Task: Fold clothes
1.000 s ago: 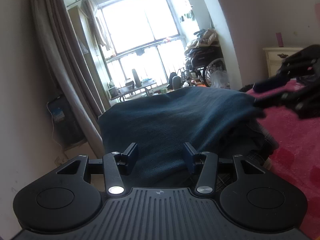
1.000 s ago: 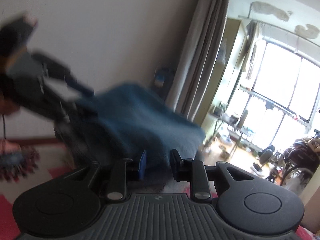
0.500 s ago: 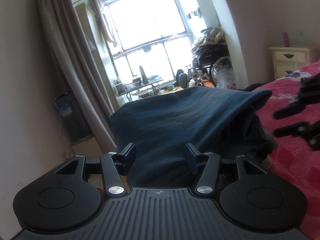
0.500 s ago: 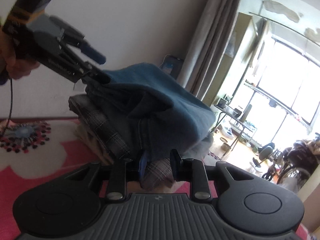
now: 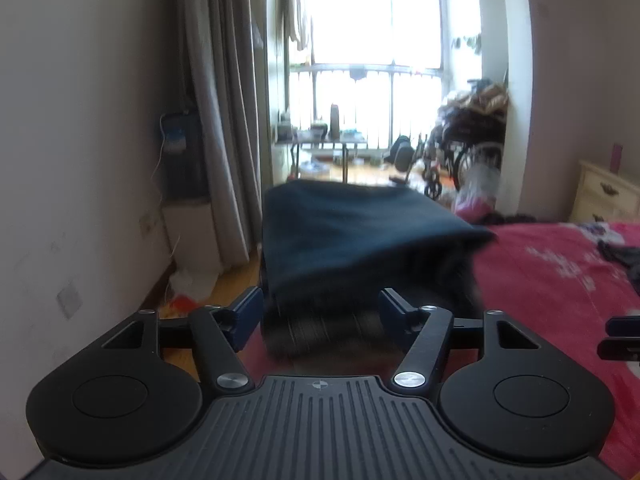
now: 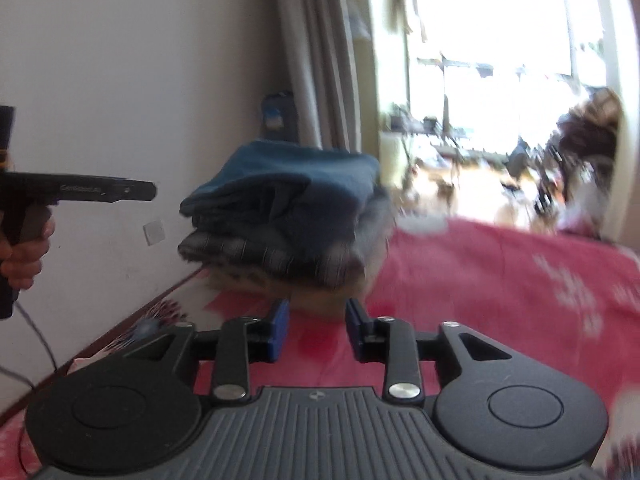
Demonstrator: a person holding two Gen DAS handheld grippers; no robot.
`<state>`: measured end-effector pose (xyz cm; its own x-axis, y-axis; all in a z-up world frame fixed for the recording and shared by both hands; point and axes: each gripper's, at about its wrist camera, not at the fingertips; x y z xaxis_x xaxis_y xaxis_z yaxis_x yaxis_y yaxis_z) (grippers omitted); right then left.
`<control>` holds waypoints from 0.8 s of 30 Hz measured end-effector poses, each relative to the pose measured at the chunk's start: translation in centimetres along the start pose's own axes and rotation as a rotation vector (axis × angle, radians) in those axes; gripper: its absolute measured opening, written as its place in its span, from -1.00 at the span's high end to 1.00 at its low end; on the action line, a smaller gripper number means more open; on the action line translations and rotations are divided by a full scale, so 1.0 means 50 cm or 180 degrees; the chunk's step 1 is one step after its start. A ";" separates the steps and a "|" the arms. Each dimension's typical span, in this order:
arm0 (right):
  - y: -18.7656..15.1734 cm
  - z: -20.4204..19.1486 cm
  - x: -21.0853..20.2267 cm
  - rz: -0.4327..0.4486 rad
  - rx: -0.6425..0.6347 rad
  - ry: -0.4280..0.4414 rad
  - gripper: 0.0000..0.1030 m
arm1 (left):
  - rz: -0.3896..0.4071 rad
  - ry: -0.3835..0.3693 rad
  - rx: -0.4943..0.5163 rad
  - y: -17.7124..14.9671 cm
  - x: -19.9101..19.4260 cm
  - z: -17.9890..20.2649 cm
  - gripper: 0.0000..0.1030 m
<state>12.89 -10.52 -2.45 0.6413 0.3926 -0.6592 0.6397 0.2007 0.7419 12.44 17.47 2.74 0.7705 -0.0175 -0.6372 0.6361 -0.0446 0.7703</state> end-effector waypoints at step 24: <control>-0.093 -0.158 -0.331 -0.0446 0.0723 -0.0651 -0.99 | -0.0836 -0.0071 -0.0570 -0.134 -0.308 0.139 -0.99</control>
<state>-4.03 -10.87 5.94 0.5975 0.1825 -0.7808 0.7910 0.0258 0.6113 -3.99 11.09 7.23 0.5792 -0.0507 -0.8136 0.8119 0.1259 0.5701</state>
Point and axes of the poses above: each gripper's, at about its wrist camera, not at the fingertips, and x roughly the way its jaws point, z to its right, y to its top, and after that the axes turned 12 degrees about -z, right-handed
